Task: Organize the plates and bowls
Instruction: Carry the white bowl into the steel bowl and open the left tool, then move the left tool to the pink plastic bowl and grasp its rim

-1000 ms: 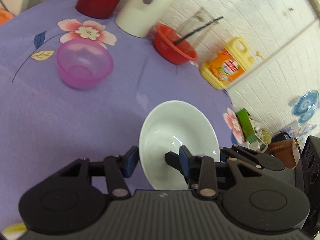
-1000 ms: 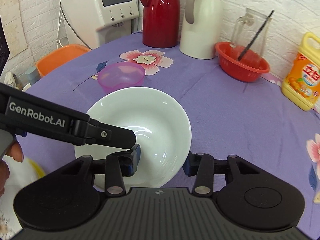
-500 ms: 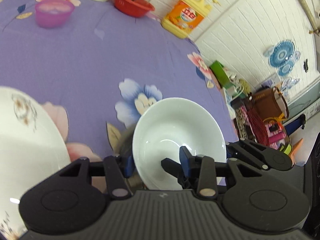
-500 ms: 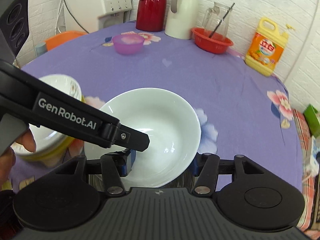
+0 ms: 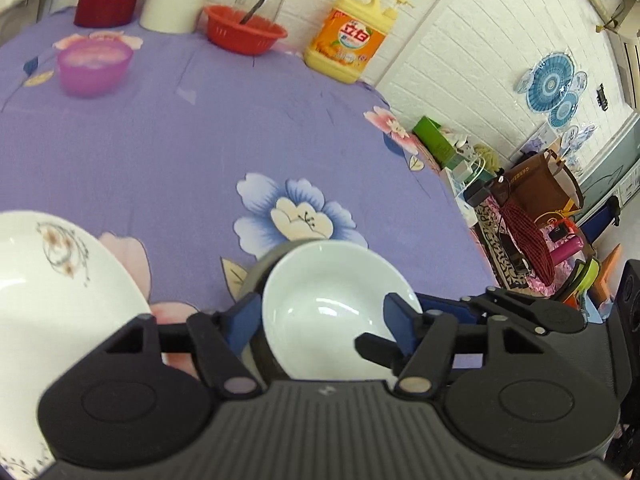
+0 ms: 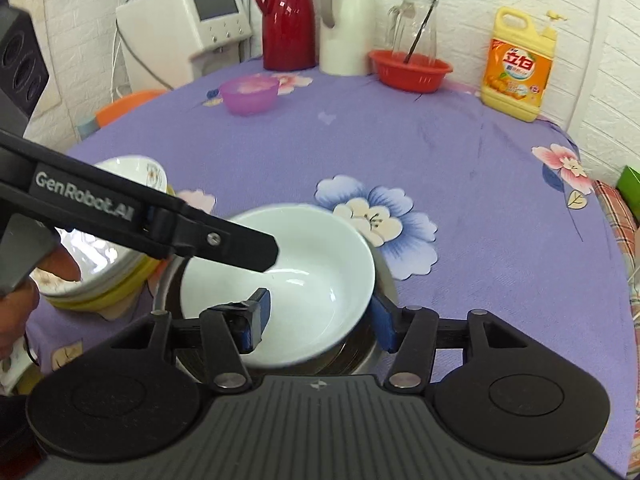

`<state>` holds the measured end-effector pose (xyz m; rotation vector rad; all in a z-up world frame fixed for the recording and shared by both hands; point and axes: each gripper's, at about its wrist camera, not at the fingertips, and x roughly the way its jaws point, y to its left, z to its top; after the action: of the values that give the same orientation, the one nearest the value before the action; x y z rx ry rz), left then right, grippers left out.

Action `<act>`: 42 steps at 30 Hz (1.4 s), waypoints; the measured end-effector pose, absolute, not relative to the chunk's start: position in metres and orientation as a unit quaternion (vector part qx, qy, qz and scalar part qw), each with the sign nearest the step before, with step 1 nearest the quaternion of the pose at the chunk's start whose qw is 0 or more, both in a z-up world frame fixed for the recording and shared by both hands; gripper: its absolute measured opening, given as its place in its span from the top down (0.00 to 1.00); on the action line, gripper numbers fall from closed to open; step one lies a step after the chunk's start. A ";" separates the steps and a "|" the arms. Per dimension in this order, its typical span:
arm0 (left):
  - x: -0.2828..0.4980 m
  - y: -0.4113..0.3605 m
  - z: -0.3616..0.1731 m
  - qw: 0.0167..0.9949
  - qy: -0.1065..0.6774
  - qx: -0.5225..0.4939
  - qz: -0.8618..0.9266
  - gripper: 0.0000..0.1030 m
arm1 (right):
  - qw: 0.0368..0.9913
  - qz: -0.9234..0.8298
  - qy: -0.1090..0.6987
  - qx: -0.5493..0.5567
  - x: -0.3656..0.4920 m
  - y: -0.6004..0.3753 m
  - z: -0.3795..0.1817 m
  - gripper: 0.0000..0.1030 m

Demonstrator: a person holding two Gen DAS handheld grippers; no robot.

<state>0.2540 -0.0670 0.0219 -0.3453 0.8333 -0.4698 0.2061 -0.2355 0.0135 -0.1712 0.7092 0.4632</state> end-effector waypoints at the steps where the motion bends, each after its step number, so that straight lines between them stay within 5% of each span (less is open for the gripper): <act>1: 0.253 -0.064 0.026 0.877 0.391 -0.165 -0.227 0.35 | 0.914 0.219 0.333 -0.080 0.204 -0.239 0.017 0.07; 4: 0.249 -0.055 0.039 0.886 0.369 -0.165 -0.228 0.33 | 0.927 0.204 0.306 -0.078 0.198 -0.245 0.024 0.00; 19: 0.285 0.056 0.041 0.921 0.343 -0.143 -0.119 0.30 | 0.913 0.245 0.319 -0.065 0.249 -0.207 0.028 0.00; 33: 0.401 0.146 0.047 0.934 0.321 -0.149 -0.054 0.29 | 0.899 0.276 0.322 -0.111 0.387 -0.105 0.053 0.00; 42: 0.495 0.156 0.013 0.901 0.378 -0.208 -0.050 0.29 | 0.890 0.277 0.355 -0.068 0.488 -0.057 0.029 0.00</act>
<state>0.4949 0.1564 0.0128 -0.4308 0.7813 -0.1042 0.4878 -0.0571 0.0291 -0.1409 0.7381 0.5761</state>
